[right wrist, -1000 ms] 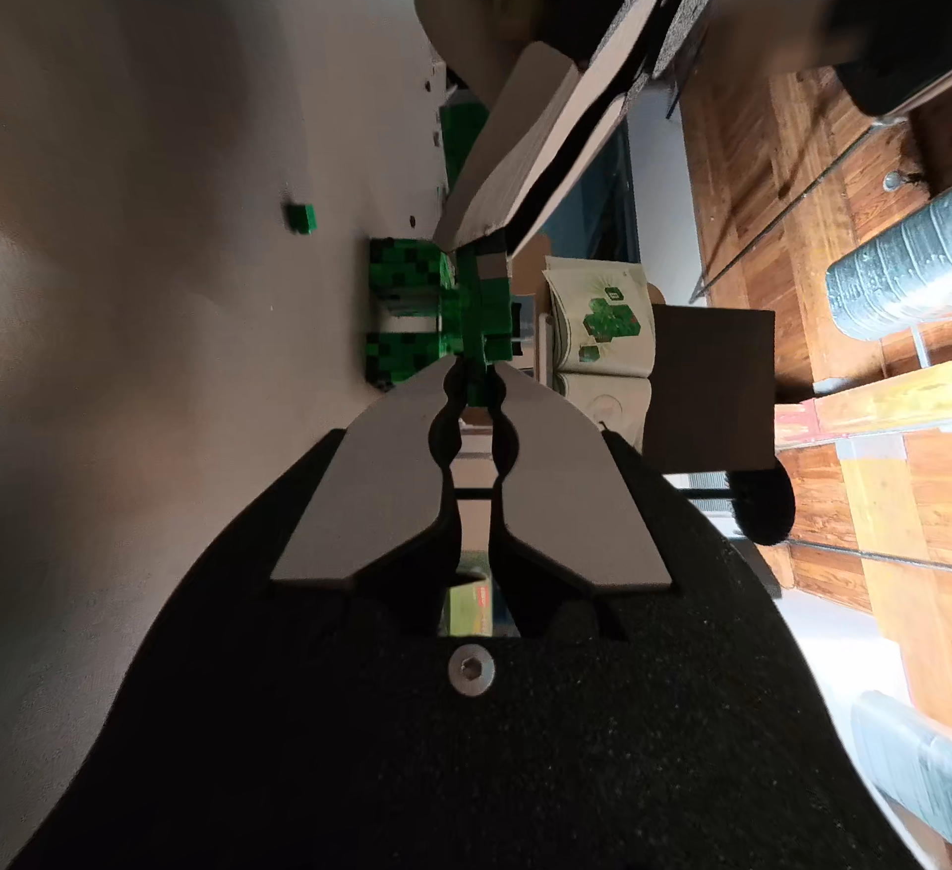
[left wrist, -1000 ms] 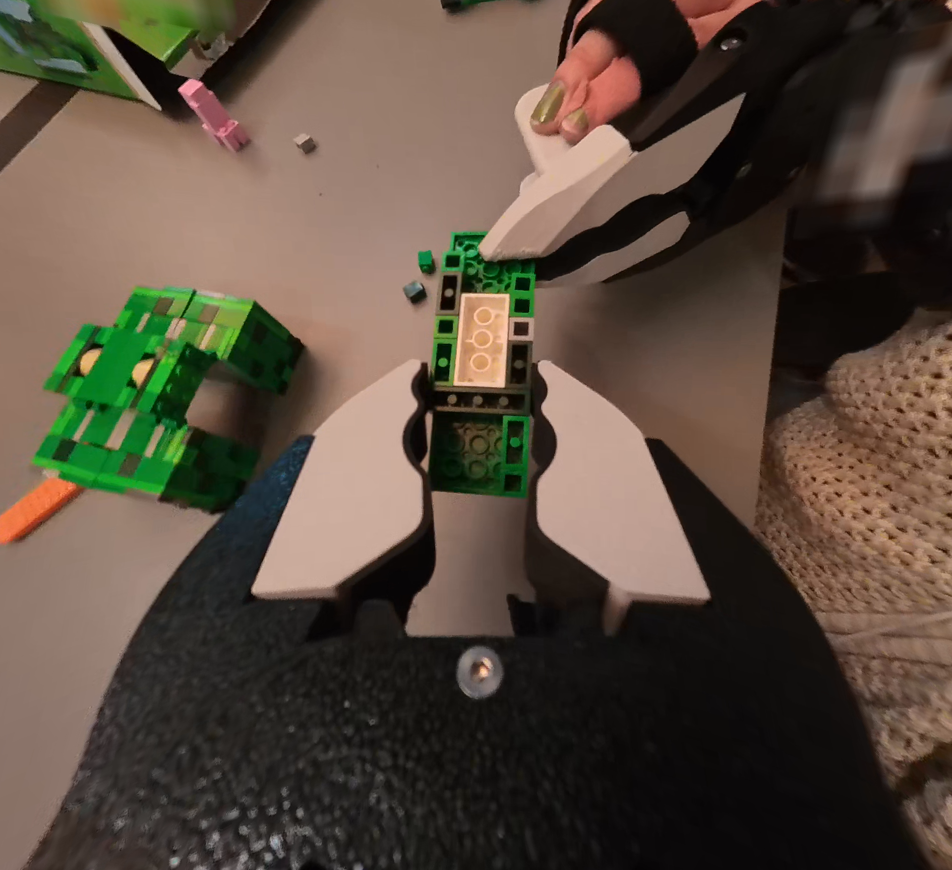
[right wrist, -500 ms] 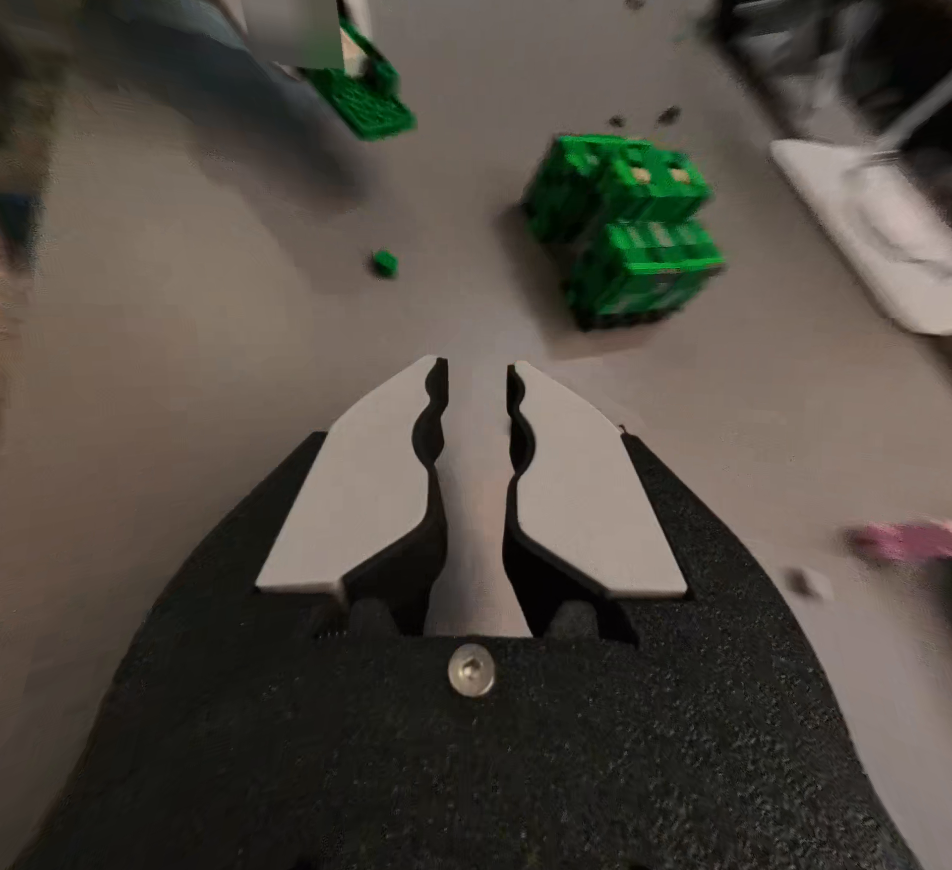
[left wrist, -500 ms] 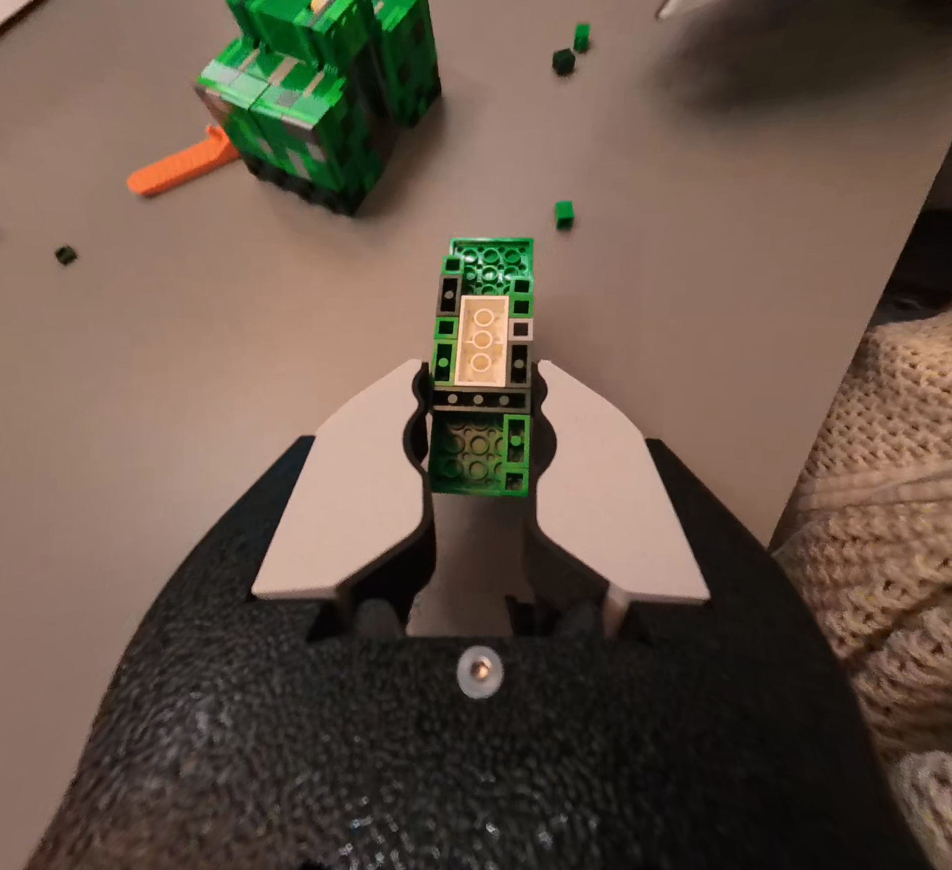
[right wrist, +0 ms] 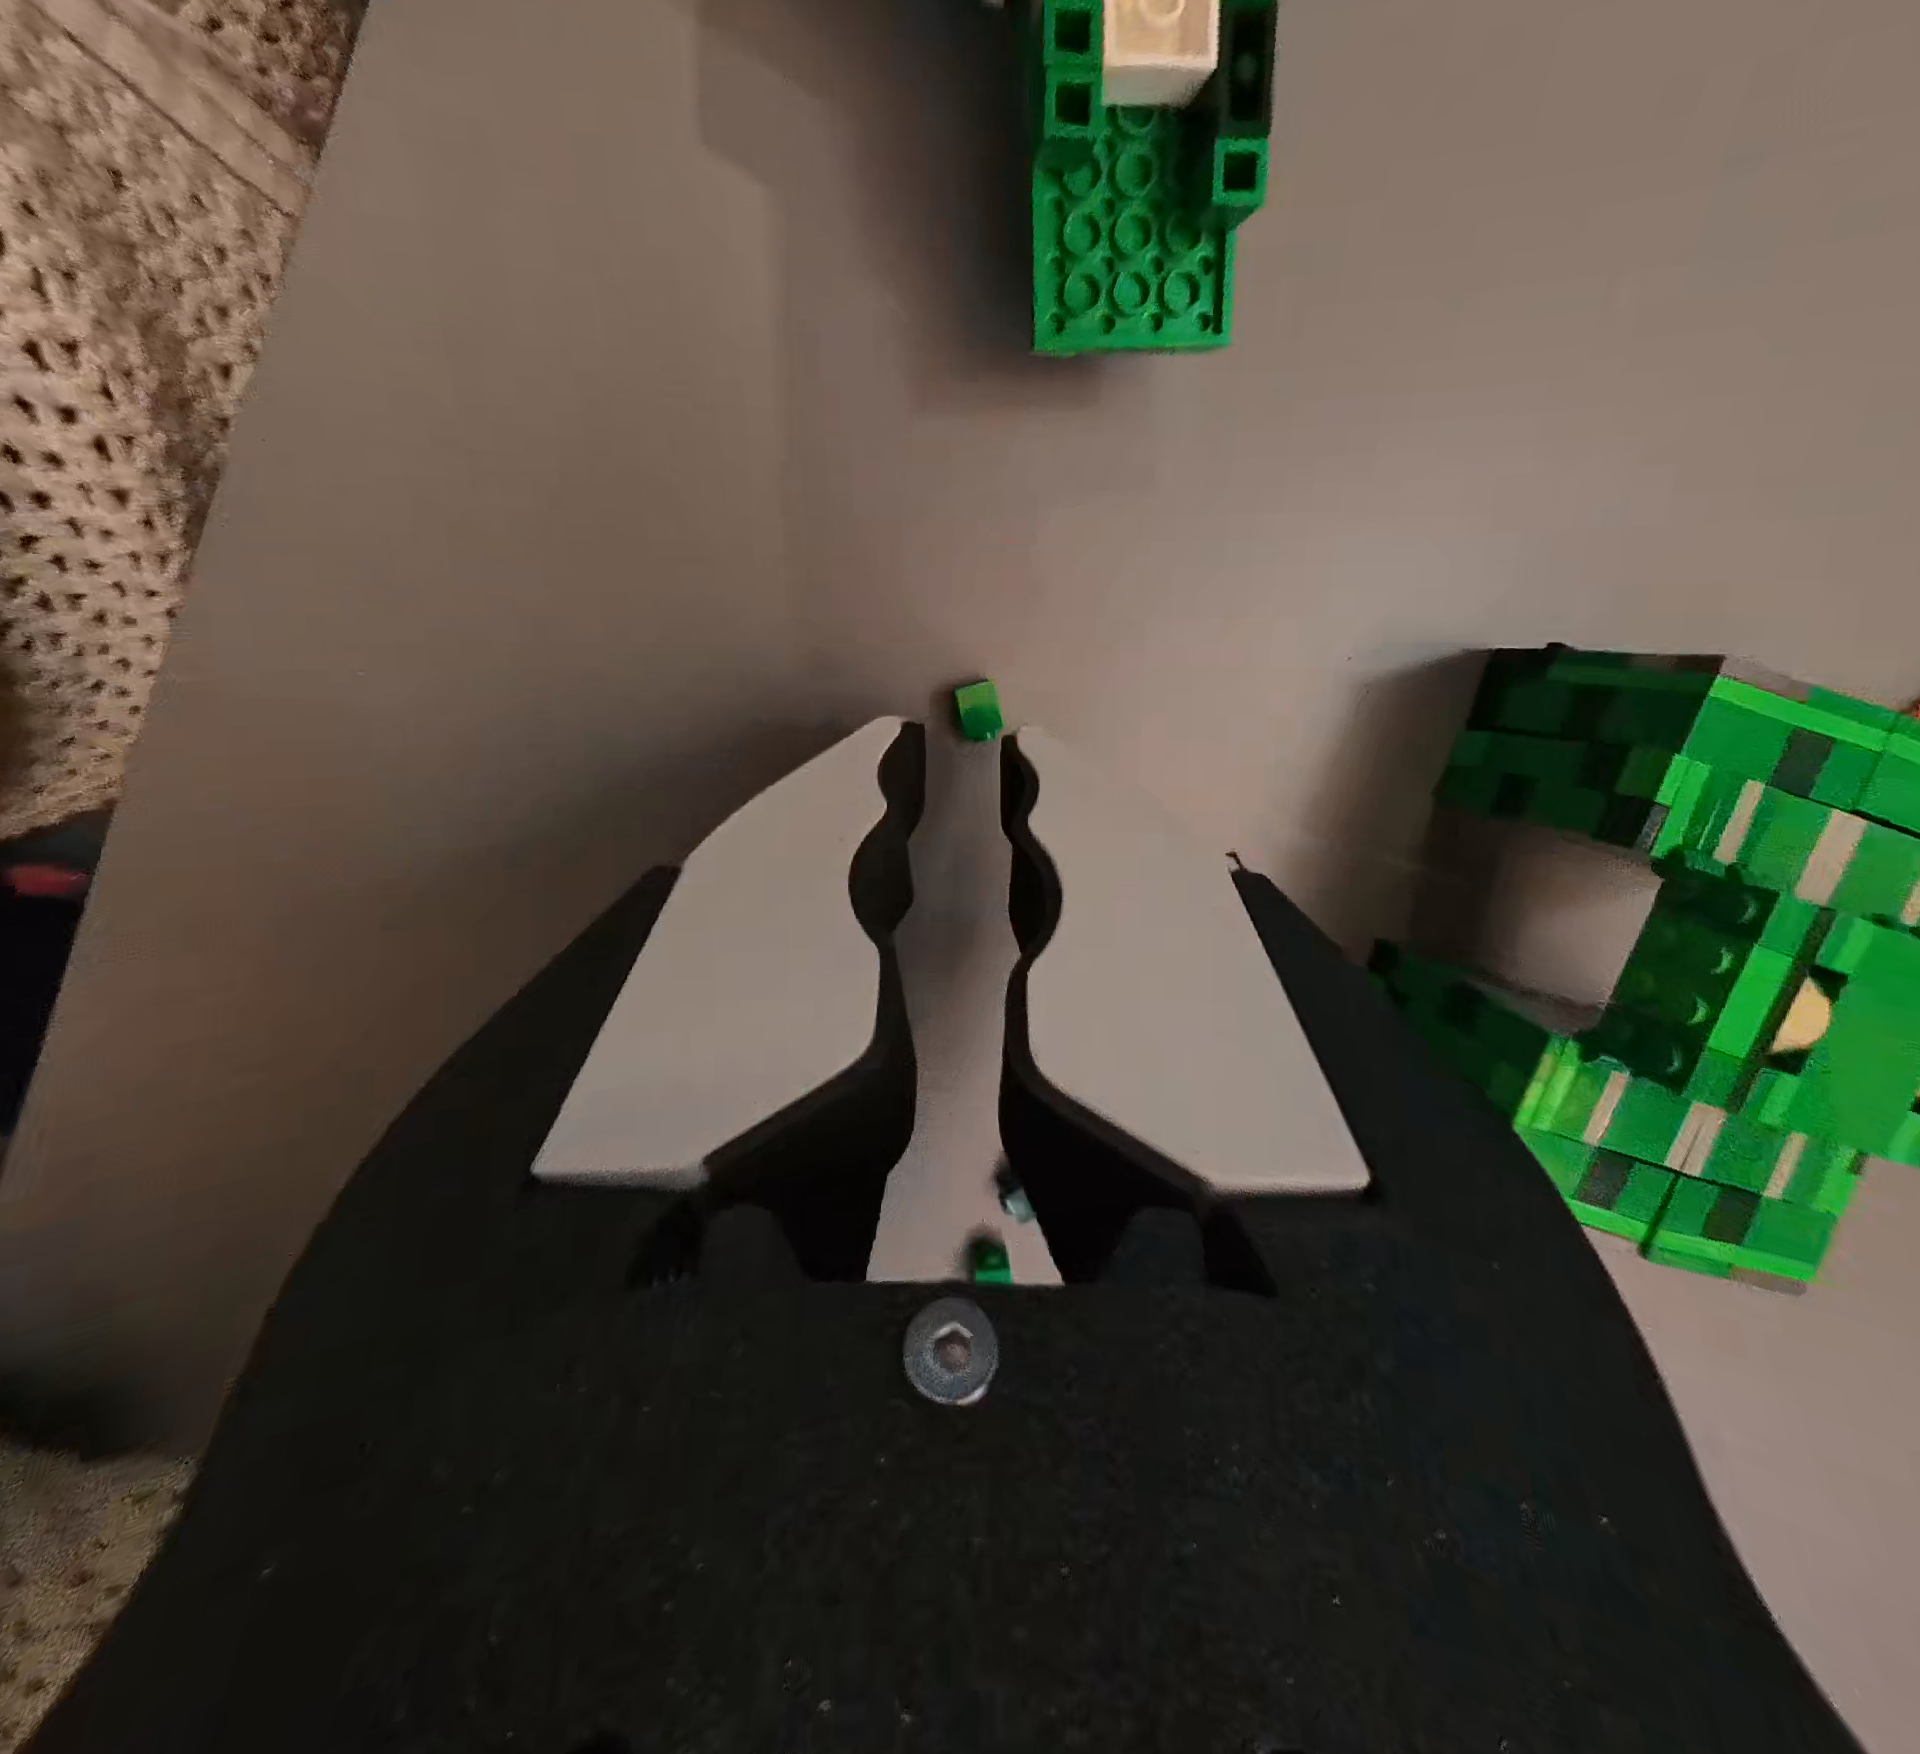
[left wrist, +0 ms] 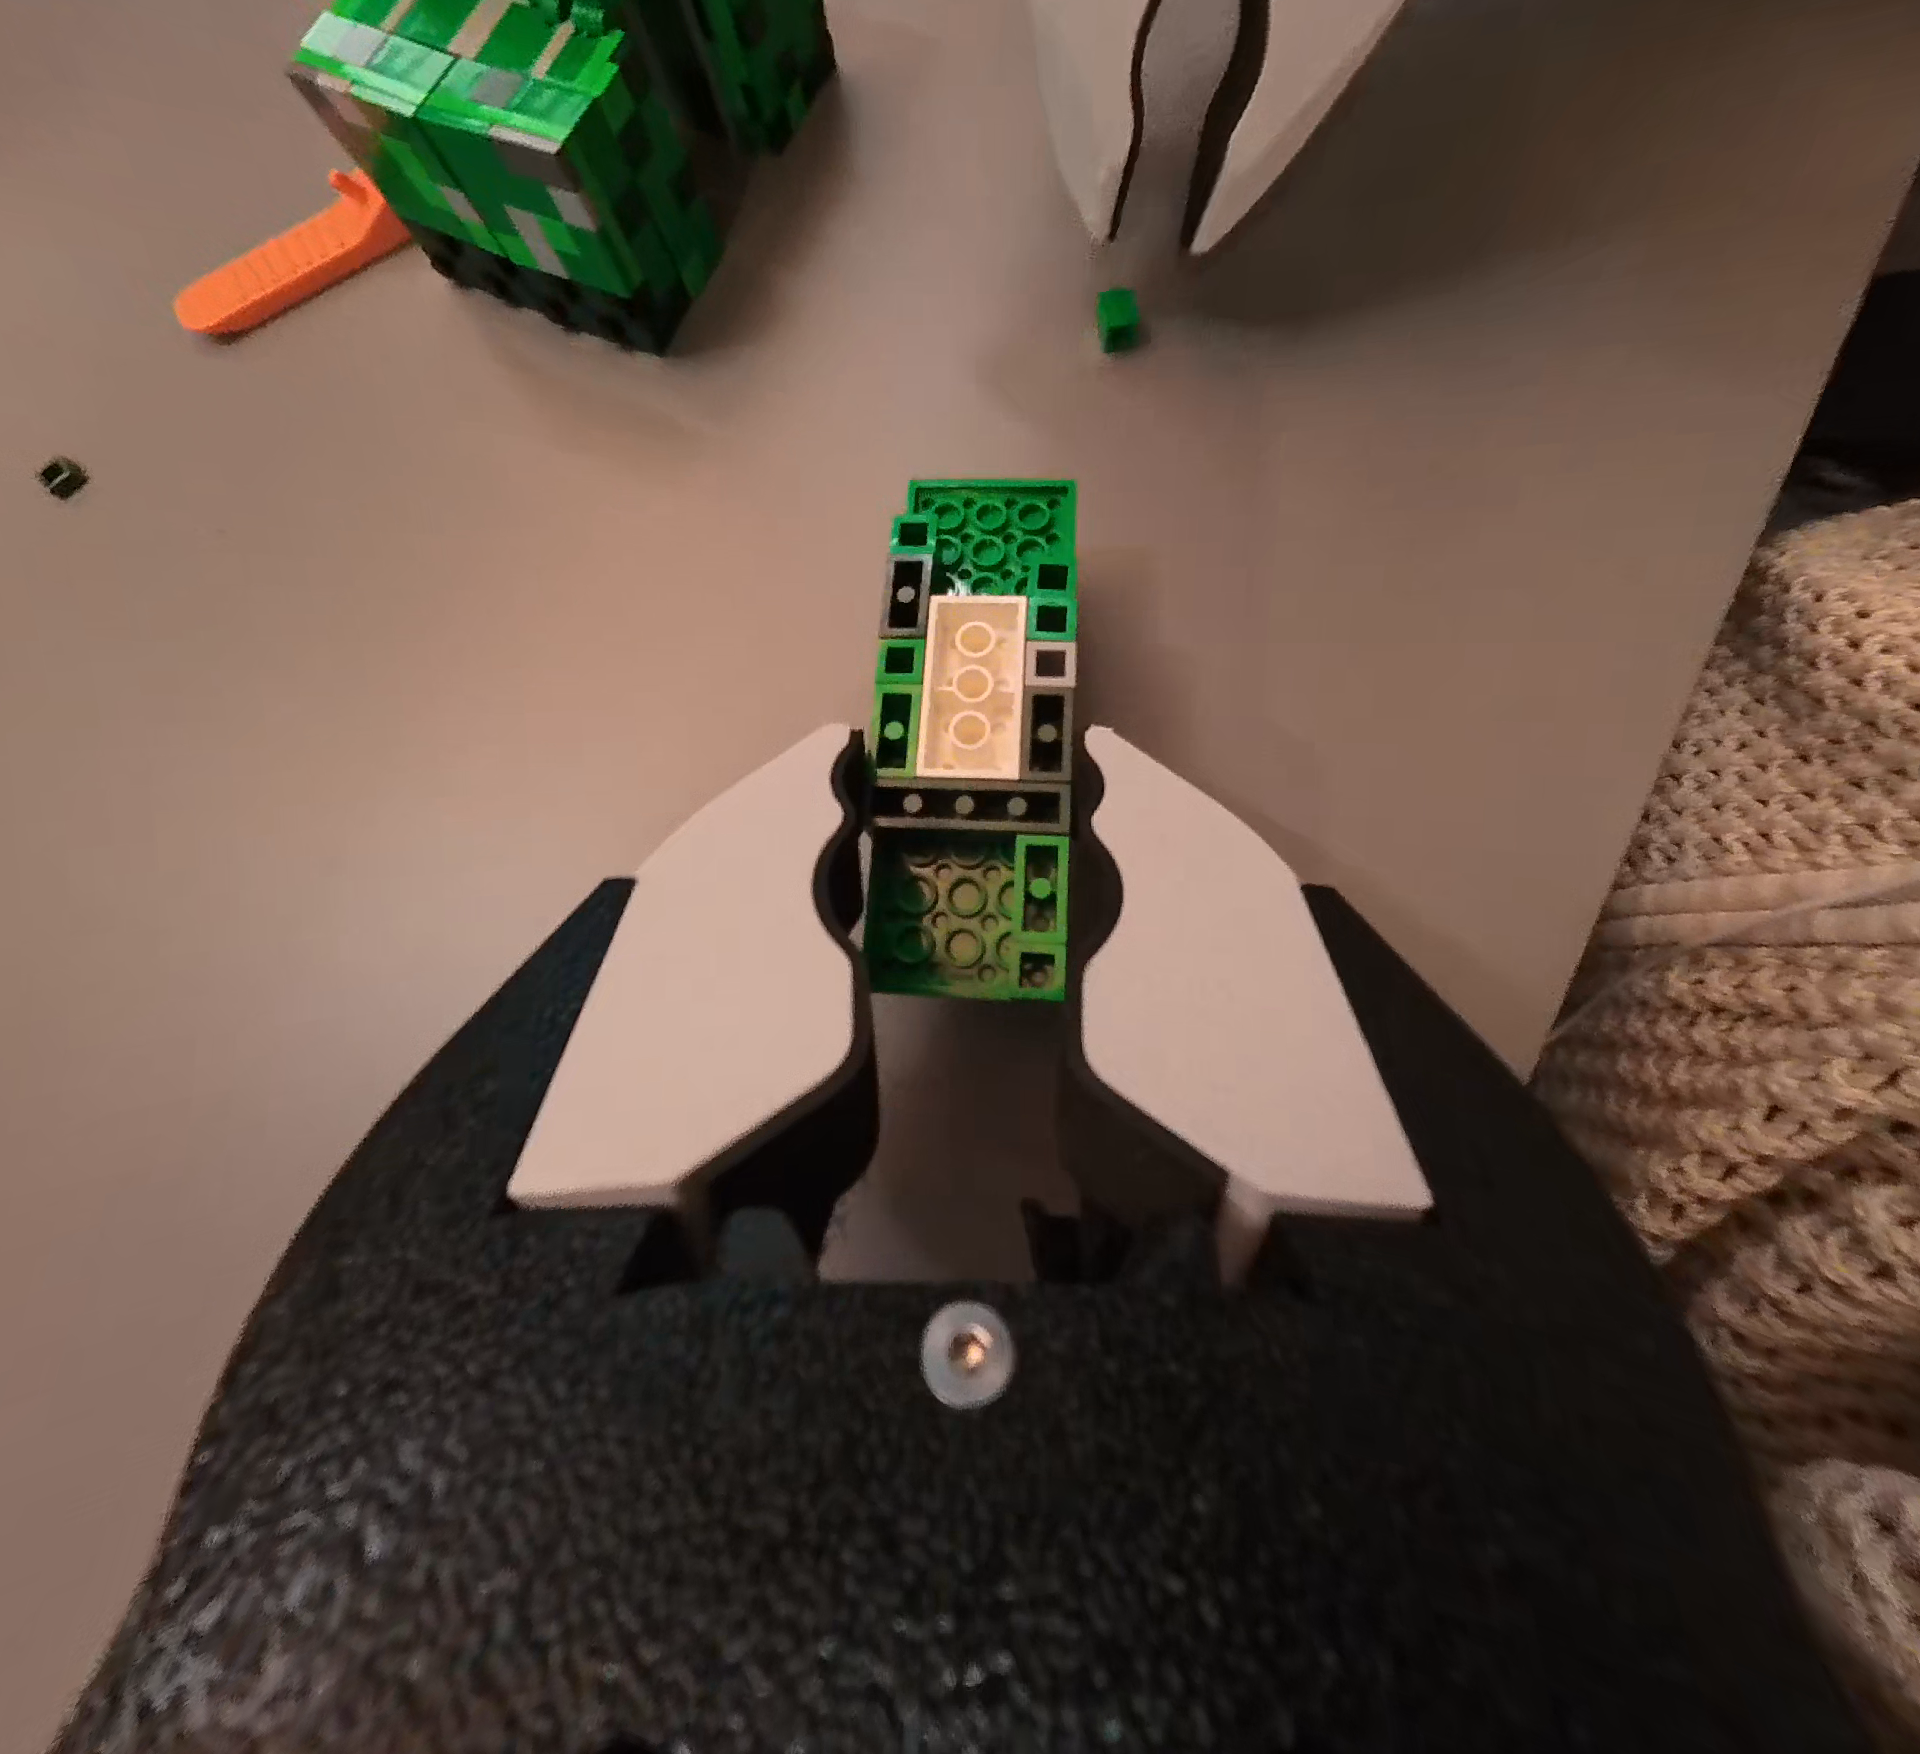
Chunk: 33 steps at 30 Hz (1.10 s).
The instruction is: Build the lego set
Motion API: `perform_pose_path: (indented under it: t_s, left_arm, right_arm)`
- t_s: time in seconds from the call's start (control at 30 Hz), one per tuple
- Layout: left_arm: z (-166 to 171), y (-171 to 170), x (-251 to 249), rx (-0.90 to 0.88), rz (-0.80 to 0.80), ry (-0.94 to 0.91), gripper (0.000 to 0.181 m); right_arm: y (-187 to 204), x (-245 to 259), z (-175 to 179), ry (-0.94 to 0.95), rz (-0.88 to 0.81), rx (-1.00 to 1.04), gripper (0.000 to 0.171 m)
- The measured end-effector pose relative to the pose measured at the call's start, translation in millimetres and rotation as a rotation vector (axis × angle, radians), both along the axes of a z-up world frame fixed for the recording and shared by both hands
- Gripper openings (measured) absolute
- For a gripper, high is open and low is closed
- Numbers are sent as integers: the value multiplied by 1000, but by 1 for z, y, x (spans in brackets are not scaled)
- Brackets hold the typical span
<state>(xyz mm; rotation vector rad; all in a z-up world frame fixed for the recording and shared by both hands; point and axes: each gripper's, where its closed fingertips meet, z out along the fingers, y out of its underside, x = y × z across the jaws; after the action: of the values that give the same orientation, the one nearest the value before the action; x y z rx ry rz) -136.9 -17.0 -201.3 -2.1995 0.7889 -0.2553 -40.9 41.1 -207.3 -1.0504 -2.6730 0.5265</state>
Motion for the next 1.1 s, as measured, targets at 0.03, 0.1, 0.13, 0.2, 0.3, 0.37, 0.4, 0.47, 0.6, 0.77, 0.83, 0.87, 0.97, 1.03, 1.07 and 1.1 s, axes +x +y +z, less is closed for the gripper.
perform_pose_path:
  t_s: [0.03,0.1,0.13,0.2,0.3,0.37,0.4,0.47,0.6,0.77,0.83,0.87,0.97,1.03,1.07,1.1]
  left_arm:
    - [0,0,-2,2,5,-2,36]
    - [1,1,-8,14,22,-2,36]
    - [2,2,-13,23,34,2,36]
    - [7,8,-25,39,52,6,36]
    - [11,24,-45,33,58,-2,36]
    - [9,35,-52,3,22,-10,36]
    - [8,39,-51,-14,-15,-16,36]
    - [7,45,-42,-40,-124,-29,36]
    - [7,53,-11,-64,-372,-20,36]
    - [-11,55,8,-84,-505,113,36]
    - [-15,50,9,-70,-527,136,36]
    - [-14,47,10,-63,-533,131,36]
    - [-14,43,10,-60,-533,97,36]
    - [-17,41,8,-64,-532,99,36]
    - [-18,41,8,-62,-531,102,36]
    - [-19,40,8,-61,-532,106,36]
  right_arm:
    - [0,0,1,-27,4,-4,14]
    - [3,-6,5,-23,6,1,14]
    - [3,-11,10,-8,11,-13,14]
    - [3,-19,22,-1,4,-64,14]
    - [2,-29,39,26,4,-106,13]
    - [2,-30,42,33,2,-87,12]
    - [1,-29,41,30,1,-77,12]
    - [0,-26,38,34,-23,-60,12]
    - [1,-13,34,53,-108,-44,11]
    - [-6,2,15,25,-137,-23,17]
    - [-11,1,8,16,-103,8,18]
    - [-12,-1,4,10,-87,29,18]
    - [-10,-5,-8,-43,-45,84,18]
    - [-10,-8,-12,-80,-14,96,19]
    - [-9,-9,-14,-101,-1,105,18]
    - [-7,-10,-15,-120,12,123,18]
